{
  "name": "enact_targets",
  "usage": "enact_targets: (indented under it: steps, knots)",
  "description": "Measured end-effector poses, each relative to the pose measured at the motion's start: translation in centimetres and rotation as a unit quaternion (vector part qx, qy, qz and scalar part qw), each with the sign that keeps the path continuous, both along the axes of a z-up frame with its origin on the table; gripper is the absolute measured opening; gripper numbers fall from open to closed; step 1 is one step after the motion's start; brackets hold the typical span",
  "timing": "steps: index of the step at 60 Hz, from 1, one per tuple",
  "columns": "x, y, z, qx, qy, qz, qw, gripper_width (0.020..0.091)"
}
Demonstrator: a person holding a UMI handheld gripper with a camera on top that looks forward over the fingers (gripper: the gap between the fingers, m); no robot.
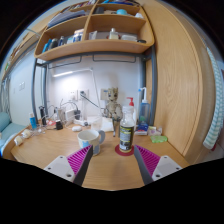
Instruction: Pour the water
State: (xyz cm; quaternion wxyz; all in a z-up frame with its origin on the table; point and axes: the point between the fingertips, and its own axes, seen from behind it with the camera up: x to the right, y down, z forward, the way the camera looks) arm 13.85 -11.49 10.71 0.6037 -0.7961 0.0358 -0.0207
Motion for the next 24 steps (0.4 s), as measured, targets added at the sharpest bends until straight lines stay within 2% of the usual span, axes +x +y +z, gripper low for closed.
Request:
enact_targets:
  steps: [8, 24]
  knots:
    - [-2.6, -1.0, 1.5, 0.022, 0.004, 0.023, 0.999, 0.0852]
    - [-4.5, -0.9, 3.5, 0.047, 0.008, 0.032, 0.998, 0.0854]
